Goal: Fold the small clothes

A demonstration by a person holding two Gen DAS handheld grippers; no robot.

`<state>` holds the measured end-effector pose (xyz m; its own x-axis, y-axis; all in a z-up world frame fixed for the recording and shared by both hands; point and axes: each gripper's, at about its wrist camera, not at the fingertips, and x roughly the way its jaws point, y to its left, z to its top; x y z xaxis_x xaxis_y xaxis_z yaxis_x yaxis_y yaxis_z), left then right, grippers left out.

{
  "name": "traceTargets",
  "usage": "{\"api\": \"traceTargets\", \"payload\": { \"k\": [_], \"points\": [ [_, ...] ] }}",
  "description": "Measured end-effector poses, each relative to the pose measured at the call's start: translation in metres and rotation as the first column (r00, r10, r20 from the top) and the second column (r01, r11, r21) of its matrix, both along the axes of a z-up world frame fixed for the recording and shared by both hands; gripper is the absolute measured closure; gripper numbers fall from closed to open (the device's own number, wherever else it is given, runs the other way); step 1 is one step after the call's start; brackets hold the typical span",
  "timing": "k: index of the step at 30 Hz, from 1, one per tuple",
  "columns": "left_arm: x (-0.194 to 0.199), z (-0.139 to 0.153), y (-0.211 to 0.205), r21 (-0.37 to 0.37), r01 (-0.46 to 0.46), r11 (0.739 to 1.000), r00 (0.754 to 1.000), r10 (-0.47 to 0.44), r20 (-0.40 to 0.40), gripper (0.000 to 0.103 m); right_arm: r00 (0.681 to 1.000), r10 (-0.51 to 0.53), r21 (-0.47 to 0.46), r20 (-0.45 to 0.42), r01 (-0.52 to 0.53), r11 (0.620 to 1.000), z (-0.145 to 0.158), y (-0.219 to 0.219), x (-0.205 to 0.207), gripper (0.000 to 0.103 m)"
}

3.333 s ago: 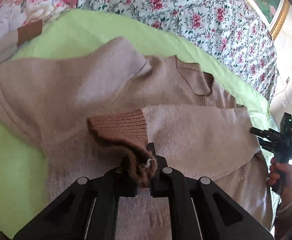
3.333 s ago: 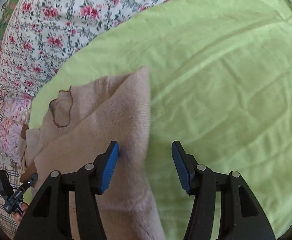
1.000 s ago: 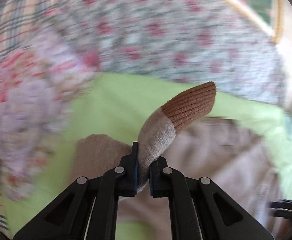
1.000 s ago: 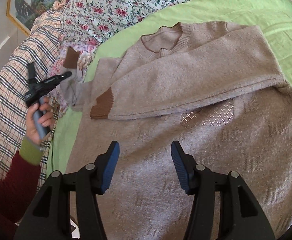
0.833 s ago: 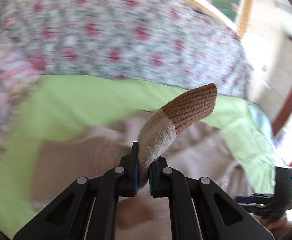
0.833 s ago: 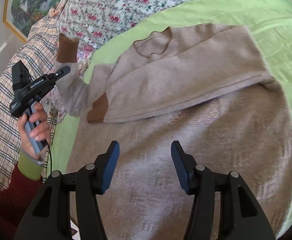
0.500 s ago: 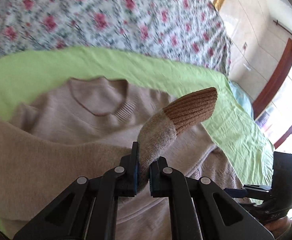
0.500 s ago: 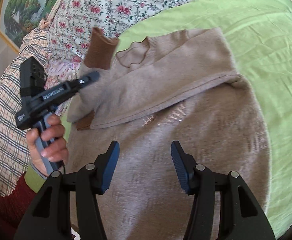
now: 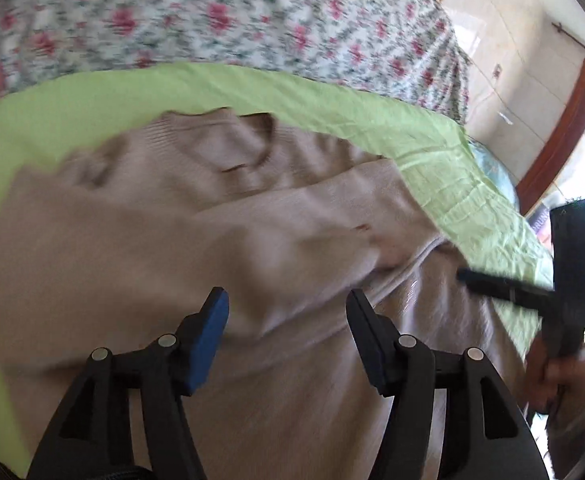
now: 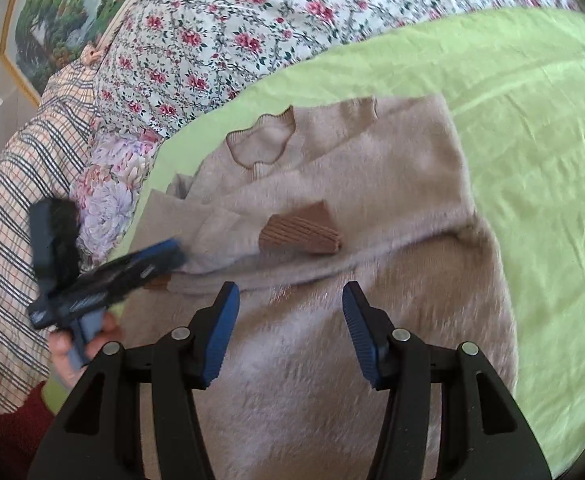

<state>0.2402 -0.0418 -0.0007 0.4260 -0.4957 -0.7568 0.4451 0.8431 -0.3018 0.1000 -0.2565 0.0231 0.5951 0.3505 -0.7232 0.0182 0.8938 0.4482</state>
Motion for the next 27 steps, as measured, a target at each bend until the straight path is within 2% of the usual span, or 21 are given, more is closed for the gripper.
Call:
{"api": "traceTargets", "payload": {
  "k": [4, 6, 9, 12, 15, 16, 17, 18, 19, 24, 26, 27],
  "points": [
    [-0.013, -0.002, 0.057, 0.111, -0.142, 0.984, 0.989, 0.138, 0.043, 0.041, 0.999, 0.054, -0.078, 0.001, -0.054, 0.995, -0.003, 0.001, 0.015, 0.048],
    [-0.012, -0.008, 0.089, 0.171, -0.233, 0.957, 0.972, 0.226, 0.059, 0.041, 0.993, 0.114, -0.153, 0.007, -0.112, 0.982, -0.003, 0.009, 0.023, 0.048],
    [-0.004, -0.020, 0.125, 0.240, -0.327, 0.914, 0.945, 0.323, 0.056, 0.041, 0.977, 0.214, -0.274, 0.008, -0.204, 0.940, -0.007, 0.024, 0.034, 0.048],
    [0.007, -0.032, 0.146, 0.274, -0.368, 0.889, 0.928, 0.368, 0.051, 0.041, 0.957, 0.289, -0.351, -0.007, -0.273, 0.896, -0.016, 0.035, 0.047, 0.048],
    [0.016, -0.042, 0.152, 0.277, -0.380, 0.883, 0.922, 0.384, 0.040, 0.041, 0.950, 0.308, -0.373, -0.045, -0.302, 0.877, -0.029, 0.037, 0.061, 0.048],
    [0.018, -0.043, 0.152, 0.278, -0.381, 0.882, 0.922, 0.385, 0.040, 0.041, 0.948, 0.316, -0.361, -0.048, -0.312, 0.879, -0.031, 0.036, 0.064, 0.049],
    [0.021, -0.043, 0.150, 0.281, -0.382, 0.880, 0.922, 0.385, 0.045, 0.041, 0.946, 0.321, -0.345, -0.037, -0.313, 0.885, -0.031, 0.035, 0.065, 0.066],
    [0.024, -0.043, 0.149, 0.284, -0.383, 0.879, 0.921, 0.385, 0.051, 0.041, 0.947, 0.321, -0.327, -0.029, -0.312, 0.892, -0.029, 0.033, 0.065, 0.076],
    [0.028, -0.043, 0.148, 0.286, -0.385, 0.877, 0.921, 0.387, 0.053, 0.041, 0.948, 0.317, -0.299, -0.028, -0.311, 0.902, -0.026, 0.029, 0.064, 0.091],
    [0.035, -0.040, 0.146, 0.288, -0.409, 0.866, 0.910, 0.409, 0.063, 0.041, 0.955, 0.296, -0.123, 0.021, -0.291, 0.949, 0.002, 0.012, 0.049, 0.095],
    [0.035, -0.038, 0.146, 0.290, -0.430, 0.855, 0.901, 0.428, 0.074, 0.041, 0.961, 0.272, -0.002, 0.040, -0.273, 0.962, 0.015, -0.003, 0.044, 0.095],
    [0.035, -0.037, 0.147, 0.293, -0.451, 0.843, 0.891, 0.447, 0.085, 0.041, 0.967, 0.247, 0.105, 0.062, -0.252, 0.962, 0.025, -0.018, 0.041, 0.095]
  ]
}}
